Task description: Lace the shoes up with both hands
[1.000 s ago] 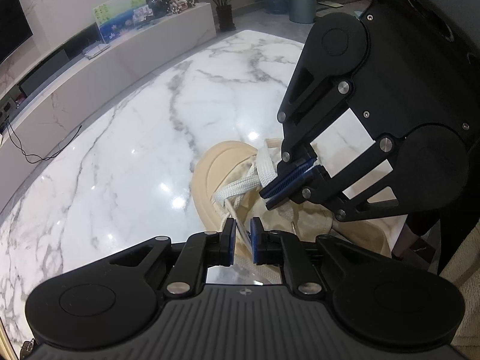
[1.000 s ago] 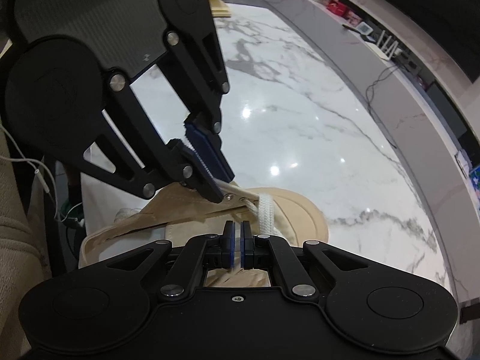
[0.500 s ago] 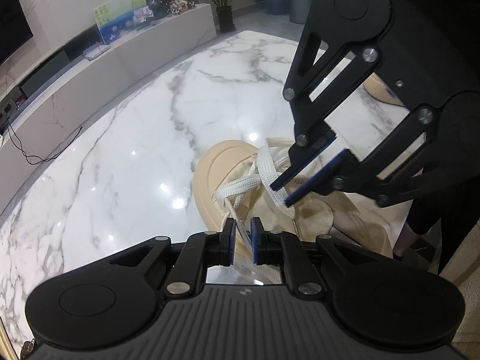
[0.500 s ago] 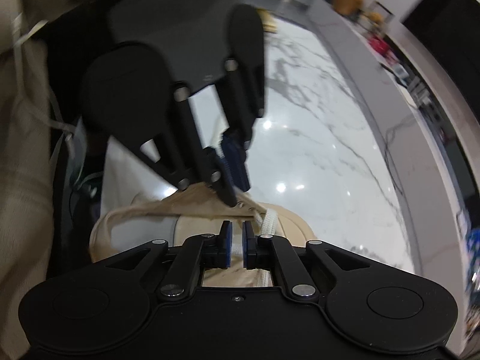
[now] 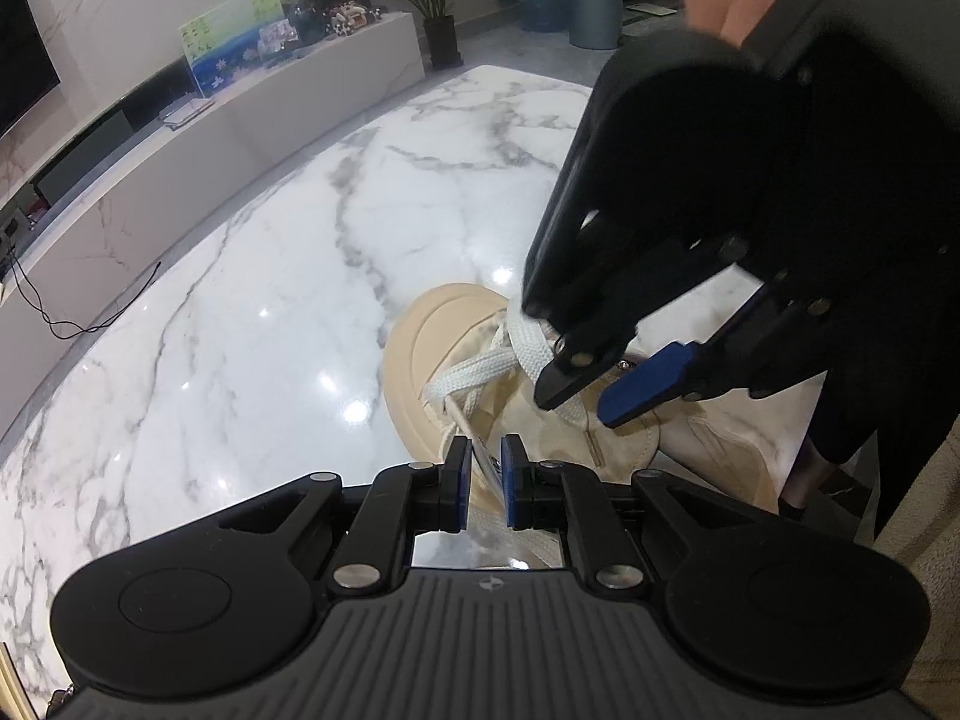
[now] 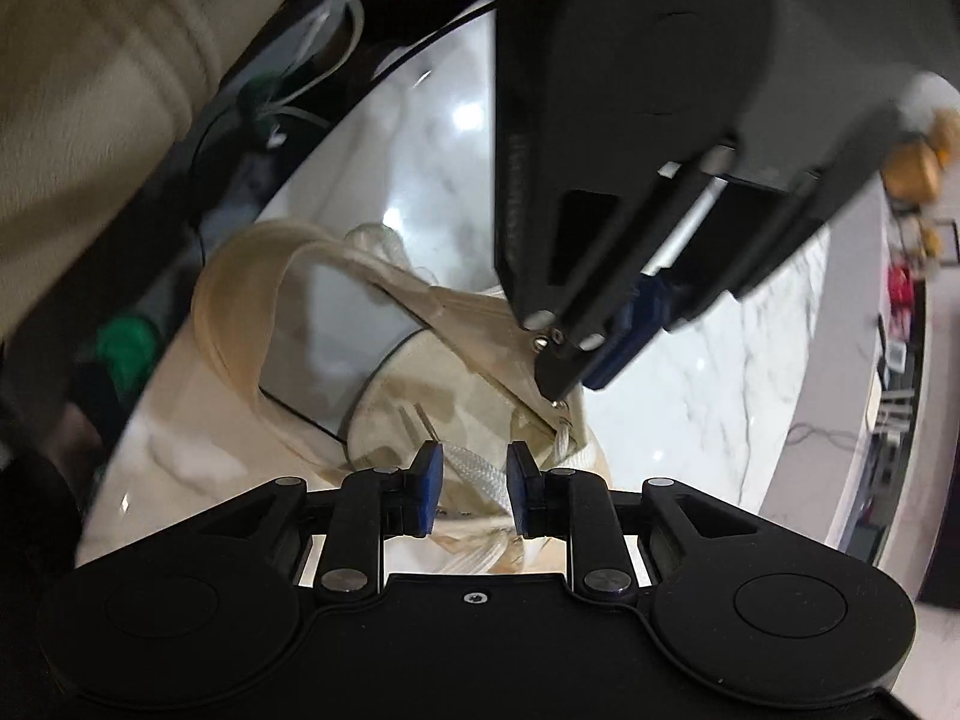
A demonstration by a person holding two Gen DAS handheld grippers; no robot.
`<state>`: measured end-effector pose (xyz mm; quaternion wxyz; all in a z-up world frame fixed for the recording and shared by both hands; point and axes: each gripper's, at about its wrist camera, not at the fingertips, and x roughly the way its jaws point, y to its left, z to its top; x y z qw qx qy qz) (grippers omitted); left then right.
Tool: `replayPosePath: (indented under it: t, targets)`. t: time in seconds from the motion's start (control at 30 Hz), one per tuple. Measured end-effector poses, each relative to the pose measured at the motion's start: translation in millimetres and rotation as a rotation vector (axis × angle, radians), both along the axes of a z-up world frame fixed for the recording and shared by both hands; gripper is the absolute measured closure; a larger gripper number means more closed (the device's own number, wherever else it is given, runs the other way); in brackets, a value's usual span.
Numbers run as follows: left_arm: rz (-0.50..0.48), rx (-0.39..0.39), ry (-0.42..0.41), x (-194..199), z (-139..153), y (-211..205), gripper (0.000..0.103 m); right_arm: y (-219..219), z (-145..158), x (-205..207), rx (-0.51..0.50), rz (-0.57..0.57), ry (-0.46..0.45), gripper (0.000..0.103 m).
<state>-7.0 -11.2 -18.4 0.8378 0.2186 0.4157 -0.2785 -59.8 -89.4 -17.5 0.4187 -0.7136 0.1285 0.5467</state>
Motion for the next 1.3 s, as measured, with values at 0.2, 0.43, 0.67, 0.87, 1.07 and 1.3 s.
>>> replayPosePath:
  t: [0.2,0.43,0.67,0.87,1.07,1.3]
  targets:
    - [0.0,-0.009,-0.003,-0.8,-1.1,1.3,0.094,-0.6,-3.6,2.6,-0.004,0.001,0.001,0.098]
    - [0.003,-0.011,-0.007,-1.6,-2.9,2.7,0.094,0.2,3.6,13.8,0.07,-0.094,0.007,0.103]
    - [0.001,0.001,-0.009,-2.0,-3.0,0.6,0.093,-8.7,7.3,8.1,0.031,0.014,0.006,0.071]
    - [-0.001,0.01,-0.01,-3.0,-3.4,-0.4,0.093,-7.1,0.3,5.6,-0.031,0.119,-0.04,0.069]
    - [-0.002,0.014,-0.011,-3.5,-3.9,0.5,0.092,-8.4,-13.5,10.3,-0.042,0.124,-0.058,0.103]
    - [-0.001,0.018,-0.014,-7.6,-3.8,-0.1,0.092,-3.7,3.6,33.7,0.098,-0.106,0.026,0.103]
